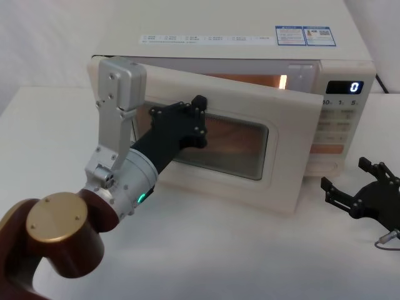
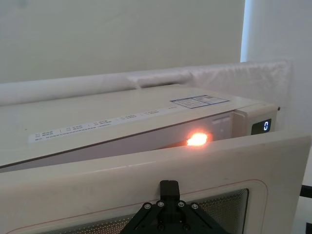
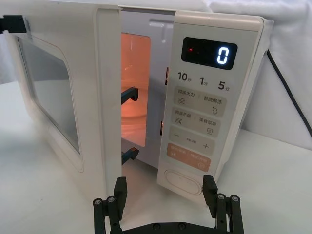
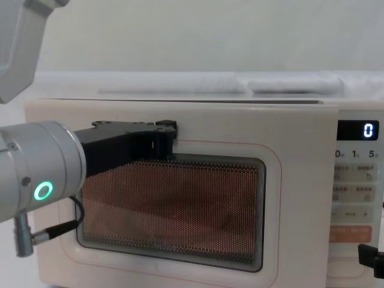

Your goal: Press the button to open the microwave door with one hand; close the microwave door with the other hand.

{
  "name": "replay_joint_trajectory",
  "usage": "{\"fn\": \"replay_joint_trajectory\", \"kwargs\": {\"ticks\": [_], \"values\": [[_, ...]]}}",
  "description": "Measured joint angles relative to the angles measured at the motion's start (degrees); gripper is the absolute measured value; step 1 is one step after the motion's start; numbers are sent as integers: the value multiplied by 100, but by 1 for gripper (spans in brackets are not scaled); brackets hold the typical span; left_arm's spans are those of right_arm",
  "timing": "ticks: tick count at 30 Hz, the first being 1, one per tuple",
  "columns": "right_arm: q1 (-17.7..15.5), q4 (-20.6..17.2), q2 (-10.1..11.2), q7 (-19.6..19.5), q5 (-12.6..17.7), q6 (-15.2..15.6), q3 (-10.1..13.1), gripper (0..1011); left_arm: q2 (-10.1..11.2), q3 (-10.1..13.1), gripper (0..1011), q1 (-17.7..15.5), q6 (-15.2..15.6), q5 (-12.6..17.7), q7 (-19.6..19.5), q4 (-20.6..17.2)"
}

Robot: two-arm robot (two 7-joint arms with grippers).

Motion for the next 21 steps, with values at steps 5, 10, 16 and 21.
{"fn": "replay_joint_trajectory", "kwargs": {"ticks": [5, 10, 16, 21], "values": [[0, 0, 0, 0, 0, 0, 0, 1000, -112, 11, 0, -82, 6, 138, 15, 106], [0, 0, 0, 0, 0, 0, 0, 1000, -200, 25, 0, -145, 2, 265, 27, 195], [0, 0, 0, 0, 0, 0, 0, 1000, -309, 35, 0, -239, -3, 459, 42, 275], [0, 0, 0, 0, 0, 0, 0, 1000, -401, 30, 0, -327, -11, 603, 44, 344]]}}
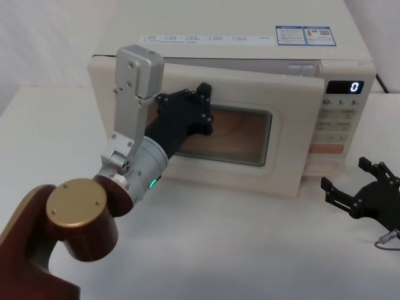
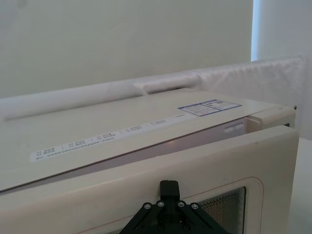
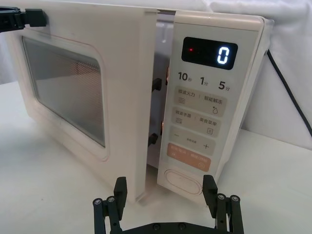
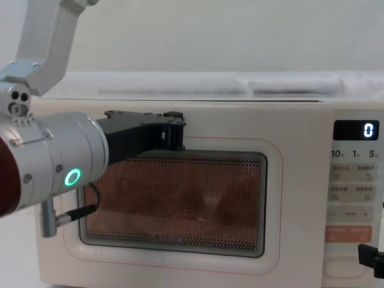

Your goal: Press the button to open the microwave door with one hand; close the microwave door with the other hand.

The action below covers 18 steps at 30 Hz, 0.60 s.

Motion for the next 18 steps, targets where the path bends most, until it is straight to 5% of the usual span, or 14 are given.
{"fn": "replay_joint_trajectory", "kwargs": {"ticks": [18], "values": [[0, 0, 0, 0, 0, 0, 0, 1000, -327, -132, 0, -213, 127, 40, -82, 316]]}}
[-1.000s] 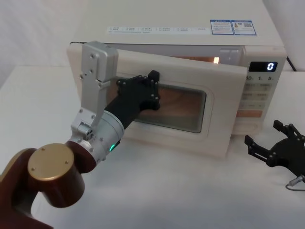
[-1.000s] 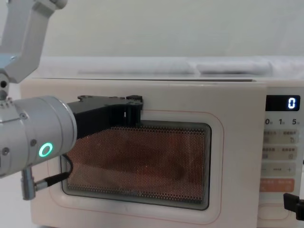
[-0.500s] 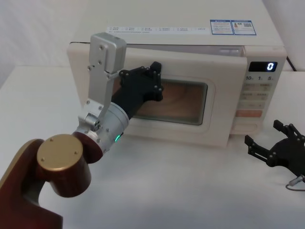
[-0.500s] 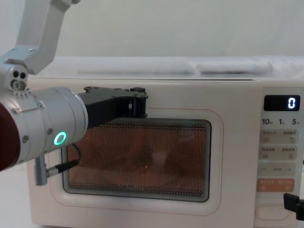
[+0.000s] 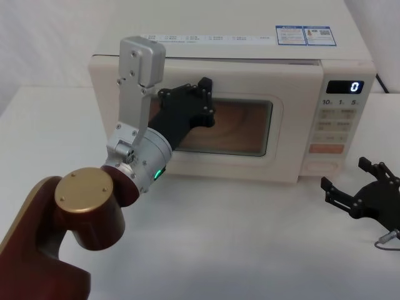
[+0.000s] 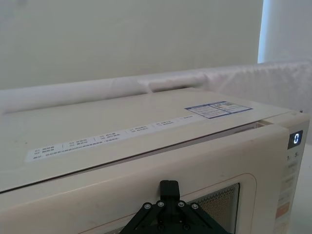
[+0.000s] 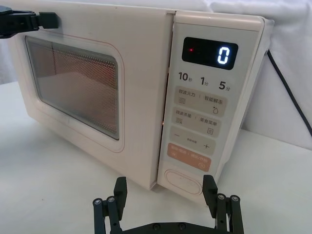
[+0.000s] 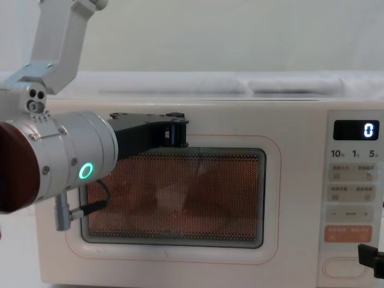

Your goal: Press the button to open the microwave door with one hand; close the microwave door with the other hand.

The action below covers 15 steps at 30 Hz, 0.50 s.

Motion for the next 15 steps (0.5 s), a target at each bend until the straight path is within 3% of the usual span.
{"fn": "replay_joint_trajectory", "kwargs": {"ticks": [15], "values": [[0, 0, 1, 0, 0, 0, 1, 1000, -85, -33, 0, -190, 76, -87, -45, 277]]}}
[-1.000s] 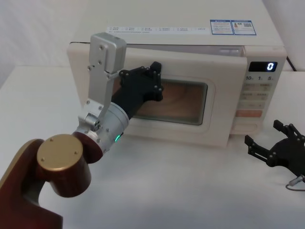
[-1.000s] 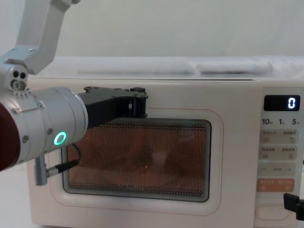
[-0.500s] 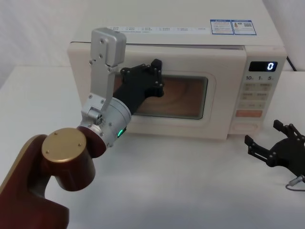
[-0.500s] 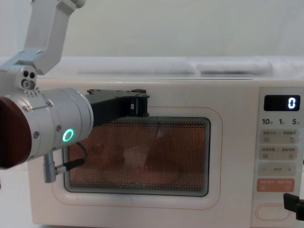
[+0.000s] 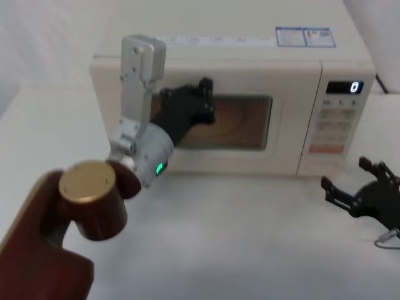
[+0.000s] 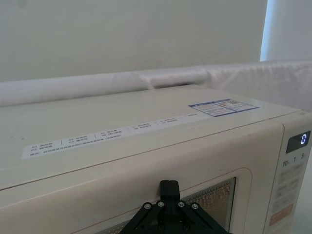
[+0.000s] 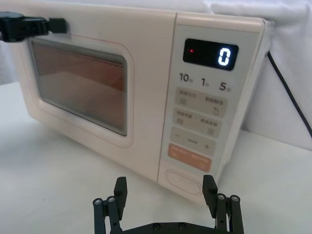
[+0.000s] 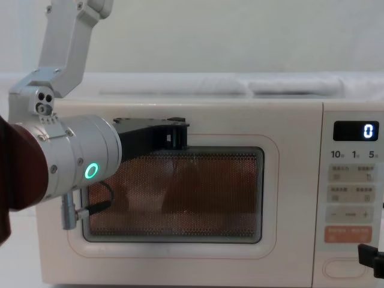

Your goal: Press the button to open the microwave door with one hand; close the microwave door with the other hand.

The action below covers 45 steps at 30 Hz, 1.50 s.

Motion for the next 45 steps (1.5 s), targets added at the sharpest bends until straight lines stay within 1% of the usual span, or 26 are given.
{"fn": "replay_joint_trajectory", "kwargs": {"ticks": [11, 17, 19, 26, 30, 31, 34, 35, 37, 39, 41, 42, 45], "values": [[1, 0, 0, 0, 0, 0, 0, 1000, -9, 3, 0, -28, -2, -27, -6, 53], [1, -1, -1, 0, 0, 0, 0, 1000, 3, -45, 0, 55, 55, -154, -38, -44], [1, 0, -1, 0, 0, 0, -1, 1000, 29, -61, 0, 107, 89, -235, -80, -127], [1, 0, 0, 0, 0, 0, -1, 1000, 142, -136, 0, 396, 182, -555, -166, -440], [1, -1, -1, 0, 0, 0, -1, 1000, 237, -191, 0, 621, 185, -709, -166, -622], [1, -1, -1, 0, 0, 0, -1, 1000, 279, -220, 0, 722, 185, -770, -161, -689], [1, 0, 0, 0, 0, 0, -1, 1000, 366, -267, 3, 912, 223, -838, -93, -829], [1, 0, 0, 0, 0, 0, -1, 1000, 395, -282, 10, 970, 235, -852, -72, -865], [1, 0, 0, 0, 0, 0, -1, 1000, 463, -337, 72, 1135, 205, -893, -27, -942], [1, 0, -1, 0, 0, -1, -1, 1000, 494, -375, 102, 1235, 146, -918, 0, -975], [1, 0, 0, 0, 0, 0, -1, 1000, 541, -449, 171, 1390, 41, -966, 30, -1010], [1, 0, 0, 0, 0, 0, -1, 1000, 570, -497, 189, 1473, -15, -1002, 46, -1026], [1, 0, 0, 0, 0, 0, -1, 1000, 620, -569, 282, 1596, -96, -1051, 64, -1033]]}}
